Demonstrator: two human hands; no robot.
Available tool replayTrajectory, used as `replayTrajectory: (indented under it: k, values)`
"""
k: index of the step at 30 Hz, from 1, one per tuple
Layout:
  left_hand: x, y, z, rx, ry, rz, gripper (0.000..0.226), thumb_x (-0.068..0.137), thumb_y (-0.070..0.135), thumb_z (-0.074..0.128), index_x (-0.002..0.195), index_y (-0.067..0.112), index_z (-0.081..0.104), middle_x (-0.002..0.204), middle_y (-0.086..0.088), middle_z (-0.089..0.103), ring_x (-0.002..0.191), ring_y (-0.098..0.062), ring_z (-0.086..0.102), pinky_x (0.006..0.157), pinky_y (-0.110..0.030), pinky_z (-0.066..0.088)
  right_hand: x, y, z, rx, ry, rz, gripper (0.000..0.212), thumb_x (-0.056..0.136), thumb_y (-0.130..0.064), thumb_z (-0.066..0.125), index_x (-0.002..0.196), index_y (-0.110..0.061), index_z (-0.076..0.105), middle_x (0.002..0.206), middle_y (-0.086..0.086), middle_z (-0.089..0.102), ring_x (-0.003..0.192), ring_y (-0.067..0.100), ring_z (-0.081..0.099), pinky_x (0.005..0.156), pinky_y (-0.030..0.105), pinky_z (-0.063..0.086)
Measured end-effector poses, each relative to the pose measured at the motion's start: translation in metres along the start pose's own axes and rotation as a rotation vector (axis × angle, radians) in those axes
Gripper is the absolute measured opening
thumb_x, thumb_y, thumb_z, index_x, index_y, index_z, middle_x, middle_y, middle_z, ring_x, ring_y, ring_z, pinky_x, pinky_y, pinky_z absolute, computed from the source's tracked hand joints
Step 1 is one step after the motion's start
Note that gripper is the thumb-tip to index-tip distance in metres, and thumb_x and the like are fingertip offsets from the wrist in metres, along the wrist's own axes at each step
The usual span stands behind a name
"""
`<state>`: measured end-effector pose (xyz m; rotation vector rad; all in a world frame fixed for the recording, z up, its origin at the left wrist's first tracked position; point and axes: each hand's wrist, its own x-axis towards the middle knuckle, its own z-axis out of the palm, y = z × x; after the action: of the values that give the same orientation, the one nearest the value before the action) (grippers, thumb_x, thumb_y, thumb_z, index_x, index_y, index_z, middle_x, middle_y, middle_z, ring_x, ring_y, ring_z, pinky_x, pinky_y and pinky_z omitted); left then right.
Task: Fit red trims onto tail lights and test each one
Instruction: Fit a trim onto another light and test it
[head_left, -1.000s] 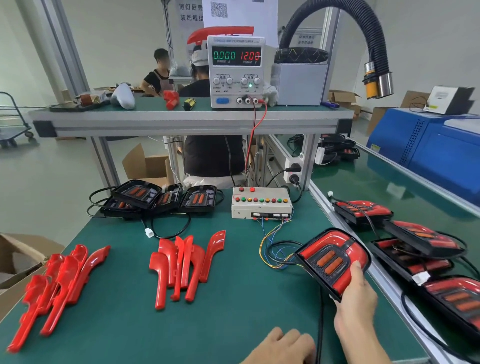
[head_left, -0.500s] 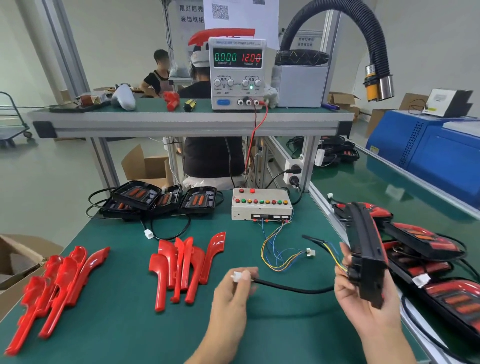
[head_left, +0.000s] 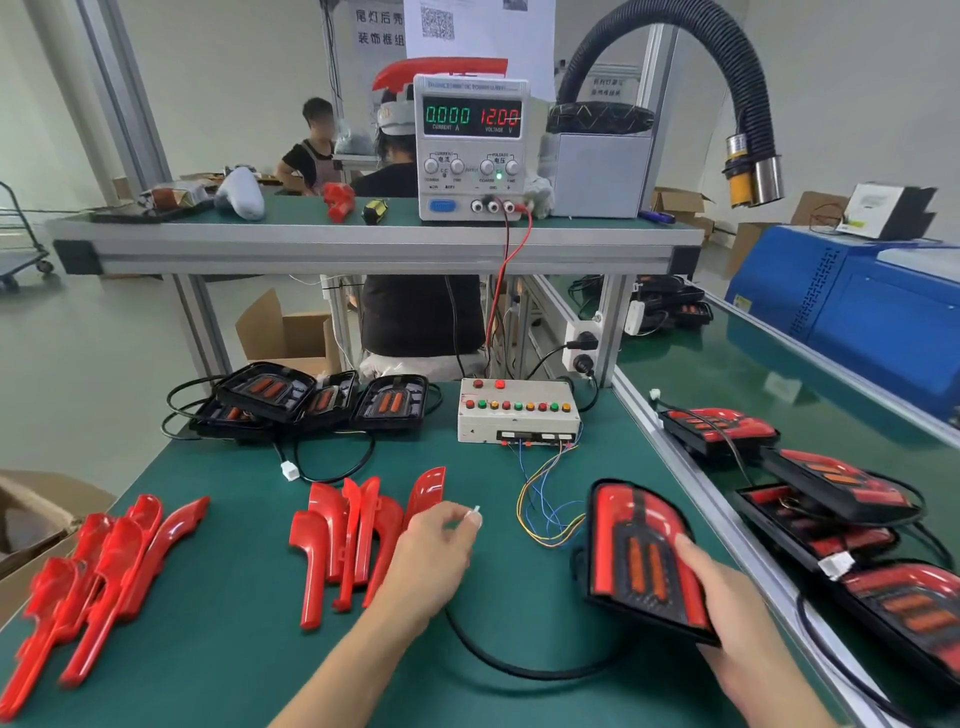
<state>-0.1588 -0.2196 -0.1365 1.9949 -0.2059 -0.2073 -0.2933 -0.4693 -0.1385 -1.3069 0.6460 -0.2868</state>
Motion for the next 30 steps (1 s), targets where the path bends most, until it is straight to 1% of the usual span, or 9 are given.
replayTrajectory:
  k: [5, 9, 12, 15, 17, 19, 24, 27, 30]
  values:
    - [0.02, 0.02, -0.017, 0.697, -0.168, 0.08, 0.03, 0.101, 0.04, 0.053, 0.111, 0.019, 0.072, 0.107, -0.009, 0.071, 0.105, -0.03, 0.066, 0.083, -0.03, 0.049, -0.007, 0.007, 0.007, -0.194, 0.032, 0.014, 0.037, 0.1, -0.035, 0.061, 0.085, -0.009, 0.083, 0.087, 0.015, 0.079, 0.083, 0.032, 0.078, 0.093, 0.047, 0.056]
    - [0.034, 0.039, -0.022, 1.074, -0.096, 0.22, 0.031, 0.105, 0.04, 0.044, 0.117, 0.018, 0.063, 0.119, -0.01, 0.067, 0.111, -0.035, 0.065, 0.086, -0.039, 0.049, -0.015, 0.013, 0.008, -0.278, 0.113, 0.014, 0.036, 0.098, -0.035, 0.064, 0.086, -0.005, 0.079, 0.079, 0.011, 0.079, 0.079, 0.027, 0.078, 0.081, 0.042, 0.059]
    - [0.041, 0.045, -0.012, 0.977, -0.178, 0.334, 0.026, 0.106, 0.033, 0.041, 0.121, 0.015, 0.053, 0.118, -0.012, 0.066, 0.109, -0.037, 0.062, 0.084, -0.041, 0.047, -0.017, 0.018, 0.005, -0.395, 0.108, 0.008, 0.039, 0.094, -0.038, 0.069, 0.079, -0.003, 0.078, 0.072, 0.011, 0.077, 0.075, 0.028, 0.076, 0.084, 0.043, 0.059]
    - [0.04, 0.043, 0.004, 0.752, -0.287, 0.355, 0.025, 0.105, 0.031, 0.043, 0.123, 0.015, 0.052, 0.111, -0.015, 0.07, 0.104, -0.038, 0.062, 0.086, -0.046, 0.05, -0.018, 0.013, 0.005, -0.521, 0.085, -0.026, 0.046, 0.092, -0.044, 0.07, 0.063, -0.008, 0.071, 0.053, 0.0, 0.069, 0.047, 0.009, 0.062, 0.056, 0.028, 0.045]
    - [0.038, 0.04, 0.015, 0.612, -0.282, 0.375, 0.023, 0.105, 0.033, 0.046, 0.12, 0.016, 0.052, 0.102, -0.01, 0.073, 0.097, -0.035, 0.064, 0.084, -0.045, 0.05, -0.018, 0.009, 0.01, -0.6, 0.051, -0.043, 0.047, 0.092, -0.046, 0.069, 0.058, -0.014, 0.066, 0.048, -0.007, 0.064, 0.041, 0.0, 0.056, 0.051, 0.021, 0.04]
    - [0.035, 0.037, 0.026, 0.478, -0.262, 0.388, 0.02, 0.104, 0.032, 0.048, 0.115, 0.016, 0.052, 0.094, -0.009, 0.073, 0.09, -0.033, 0.064, 0.081, -0.045, 0.05, -0.018, 0.005, 0.016, -0.701, 0.004, -0.051, 0.044, 0.091, -0.053, 0.067, 0.064, -0.018, 0.069, 0.052, -0.012, 0.066, 0.048, -0.004, 0.06, 0.05, 0.014, 0.039]
    - [0.034, 0.021, 0.045, 0.373, -0.135, 0.408, 0.02, 0.105, 0.034, 0.048, 0.112, 0.018, 0.057, 0.064, 0.006, 0.052, 0.064, -0.021, 0.05, 0.065, -0.04, 0.043, -0.012, -0.003, 0.008, -0.924, 0.051, -0.101, 0.074, 0.086, -0.082, 0.045, 0.077, -0.013, 0.071, 0.072, 0.0, 0.073, 0.072, 0.011, 0.069, 0.069, 0.027, 0.05]
    - [0.035, 0.014, 0.049, 0.297, -0.108, 0.375, 0.022, 0.105, 0.039, 0.048, 0.11, 0.02, 0.059, 0.057, 0.009, 0.045, 0.054, -0.01, 0.044, 0.054, -0.025, 0.033, 0.019, -0.015, 0.003, -0.925, 0.129, -0.247, 0.058, 0.098, -0.058, 0.045, 0.092, -0.008, 0.074, 0.088, 0.006, 0.076, 0.085, 0.021, 0.072, 0.082, 0.033, 0.054]
    - [0.035, 0.011, 0.048, 0.265, -0.141, 0.365, 0.021, 0.105, 0.04, 0.049, 0.108, 0.023, 0.061, 0.056, 0.01, 0.045, 0.052, -0.006, 0.044, 0.051, -0.017, 0.032, 0.061, -0.028, 0.015, -1.048, 0.034, -0.409, 0.028, 0.102, -0.024, 0.058, 0.126, -0.019, 0.071, 0.116, -0.004, 0.07, 0.102, 0.012, 0.064, 0.095, 0.026, 0.046]
